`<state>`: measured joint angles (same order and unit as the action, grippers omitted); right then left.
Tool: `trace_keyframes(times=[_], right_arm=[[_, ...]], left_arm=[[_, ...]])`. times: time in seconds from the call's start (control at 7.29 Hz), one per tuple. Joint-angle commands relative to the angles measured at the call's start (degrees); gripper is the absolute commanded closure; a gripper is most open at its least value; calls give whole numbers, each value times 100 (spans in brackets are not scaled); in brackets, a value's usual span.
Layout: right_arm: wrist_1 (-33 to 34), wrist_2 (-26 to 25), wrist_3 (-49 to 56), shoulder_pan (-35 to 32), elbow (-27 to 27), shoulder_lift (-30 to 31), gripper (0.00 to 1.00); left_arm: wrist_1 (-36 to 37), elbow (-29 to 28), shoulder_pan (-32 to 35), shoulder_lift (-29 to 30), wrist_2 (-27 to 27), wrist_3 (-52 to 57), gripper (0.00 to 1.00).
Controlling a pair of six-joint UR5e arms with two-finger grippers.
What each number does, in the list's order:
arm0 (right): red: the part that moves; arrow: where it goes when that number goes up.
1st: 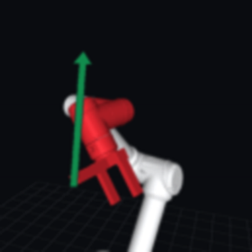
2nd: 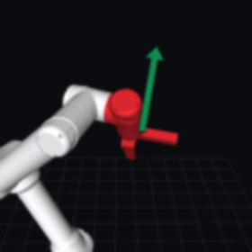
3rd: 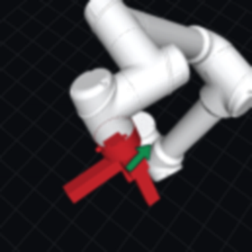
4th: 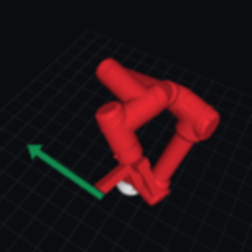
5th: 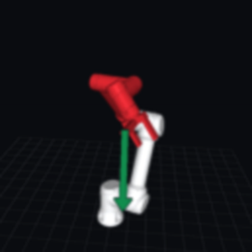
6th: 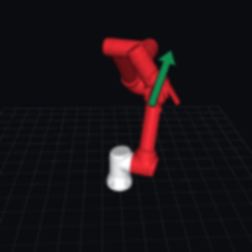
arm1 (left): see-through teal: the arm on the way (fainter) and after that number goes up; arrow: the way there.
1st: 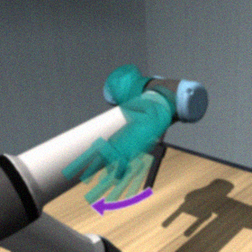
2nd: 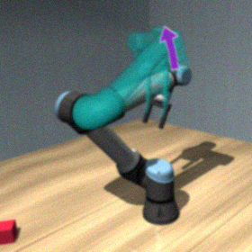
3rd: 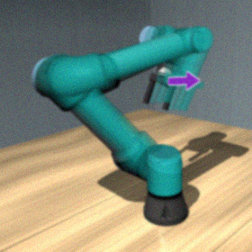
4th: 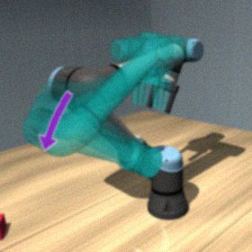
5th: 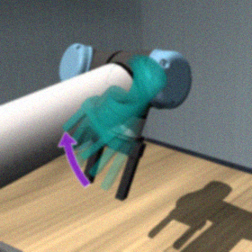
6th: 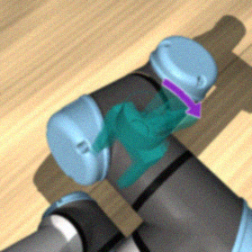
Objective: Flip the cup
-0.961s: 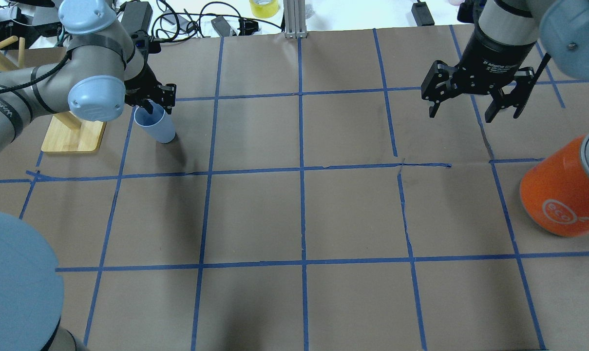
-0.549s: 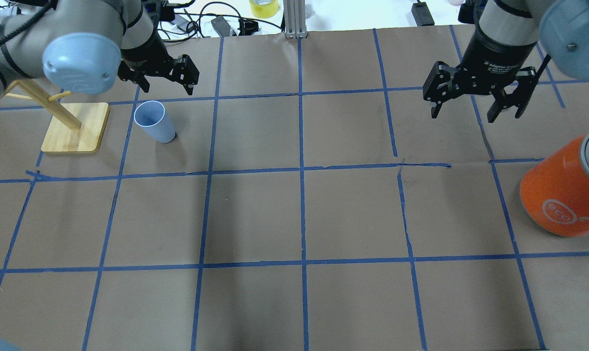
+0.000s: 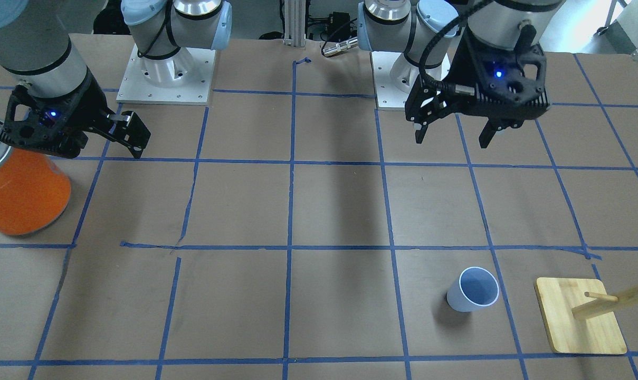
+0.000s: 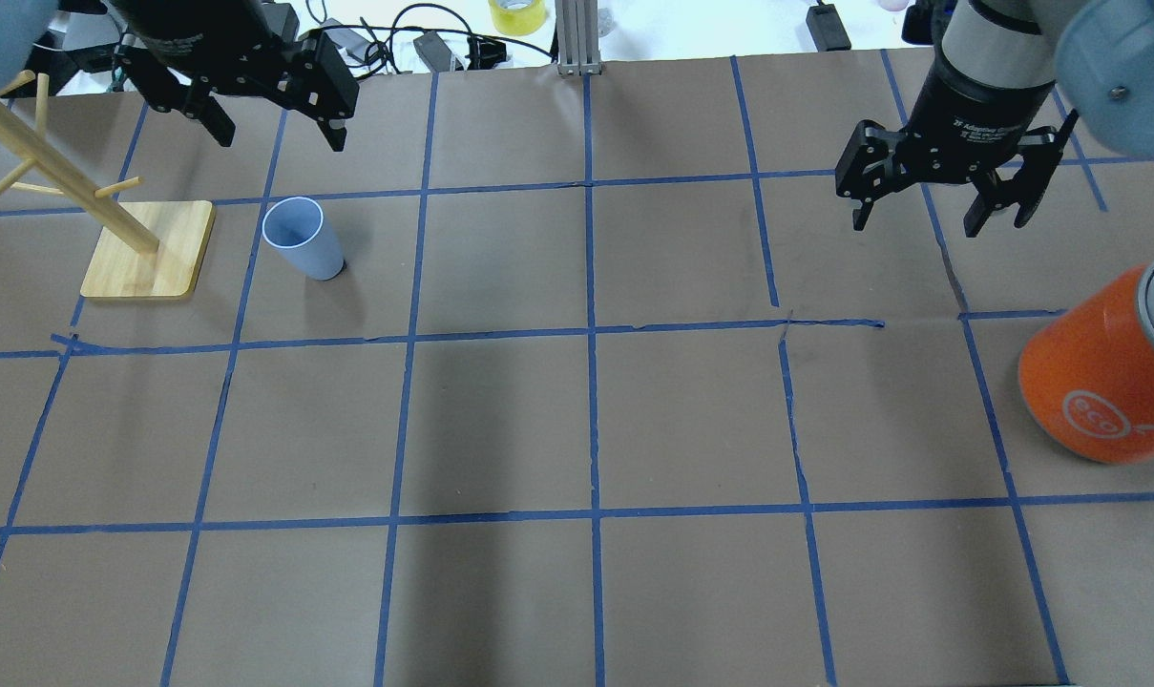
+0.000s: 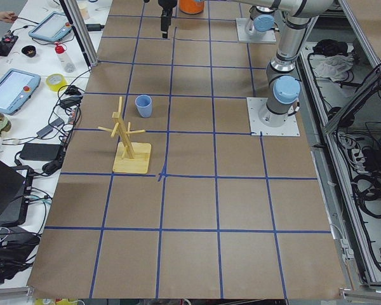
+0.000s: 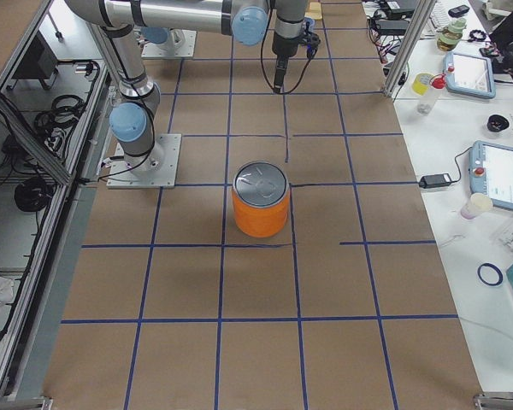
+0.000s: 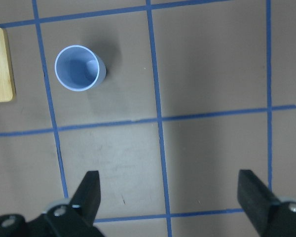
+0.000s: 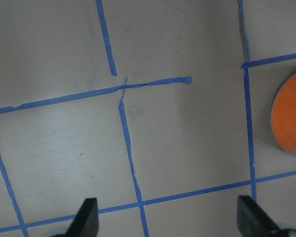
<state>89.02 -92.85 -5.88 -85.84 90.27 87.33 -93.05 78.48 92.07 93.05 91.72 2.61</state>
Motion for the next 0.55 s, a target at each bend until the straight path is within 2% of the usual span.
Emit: trace_keyframes(times=[0.0,0.41], right_arm=[[28,12,-54,-12,-18,4,0],[37,-5,-45,-12,0,4,0]], left_arm=[[-47,341,-5,-366,-14,29,0],[-46,439,-5,-463,21,-14,0]])
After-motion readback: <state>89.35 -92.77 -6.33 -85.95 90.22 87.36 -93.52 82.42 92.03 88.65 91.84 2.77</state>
